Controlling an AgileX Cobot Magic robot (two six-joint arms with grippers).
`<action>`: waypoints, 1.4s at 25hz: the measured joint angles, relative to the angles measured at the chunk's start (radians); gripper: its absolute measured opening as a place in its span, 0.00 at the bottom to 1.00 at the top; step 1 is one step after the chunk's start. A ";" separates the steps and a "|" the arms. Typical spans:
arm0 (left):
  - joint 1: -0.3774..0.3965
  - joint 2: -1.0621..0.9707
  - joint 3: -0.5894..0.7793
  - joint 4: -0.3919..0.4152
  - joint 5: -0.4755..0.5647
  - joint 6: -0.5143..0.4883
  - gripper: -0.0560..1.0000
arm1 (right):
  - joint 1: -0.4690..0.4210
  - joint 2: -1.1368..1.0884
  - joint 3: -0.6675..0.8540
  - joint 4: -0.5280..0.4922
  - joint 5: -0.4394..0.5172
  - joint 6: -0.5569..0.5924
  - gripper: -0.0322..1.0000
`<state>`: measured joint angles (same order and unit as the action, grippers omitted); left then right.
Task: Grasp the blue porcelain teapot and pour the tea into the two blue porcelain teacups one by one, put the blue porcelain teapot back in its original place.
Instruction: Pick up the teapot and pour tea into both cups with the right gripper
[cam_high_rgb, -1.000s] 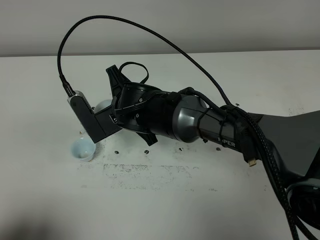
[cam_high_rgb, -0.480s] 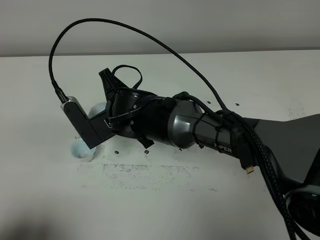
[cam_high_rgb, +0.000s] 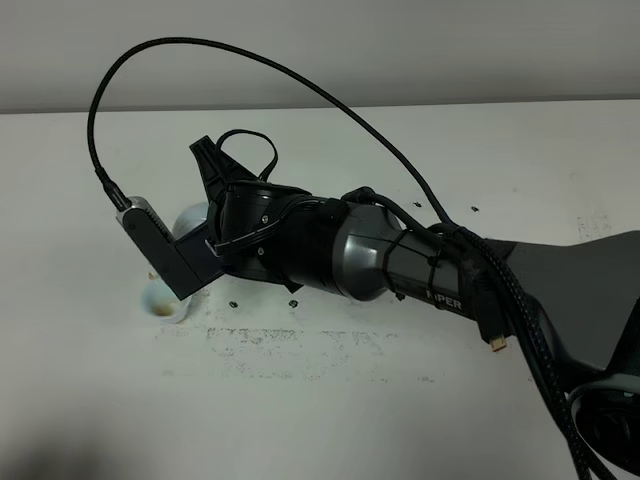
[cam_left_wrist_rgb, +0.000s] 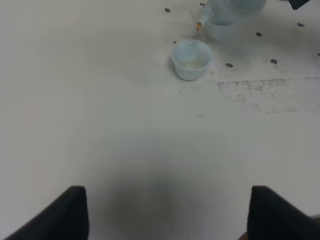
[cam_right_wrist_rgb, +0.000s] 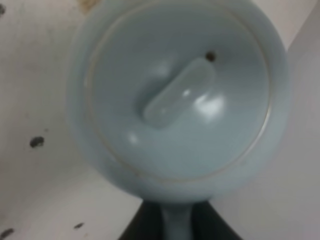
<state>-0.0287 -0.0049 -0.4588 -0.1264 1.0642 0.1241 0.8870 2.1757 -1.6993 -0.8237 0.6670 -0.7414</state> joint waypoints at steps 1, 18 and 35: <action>0.000 0.000 0.000 0.000 0.000 0.000 0.65 | 0.000 0.000 0.000 -0.002 0.000 0.000 0.07; 0.000 0.000 0.000 0.000 0.000 0.000 0.65 | 0.000 0.000 0.000 -0.064 -0.004 0.001 0.07; 0.000 0.000 0.000 0.000 0.000 0.000 0.65 | 0.001 0.000 0.000 -0.087 -0.004 -0.028 0.07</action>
<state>-0.0287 -0.0049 -0.4588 -0.1264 1.0642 0.1241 0.8881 2.1757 -1.6993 -0.9109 0.6633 -0.7698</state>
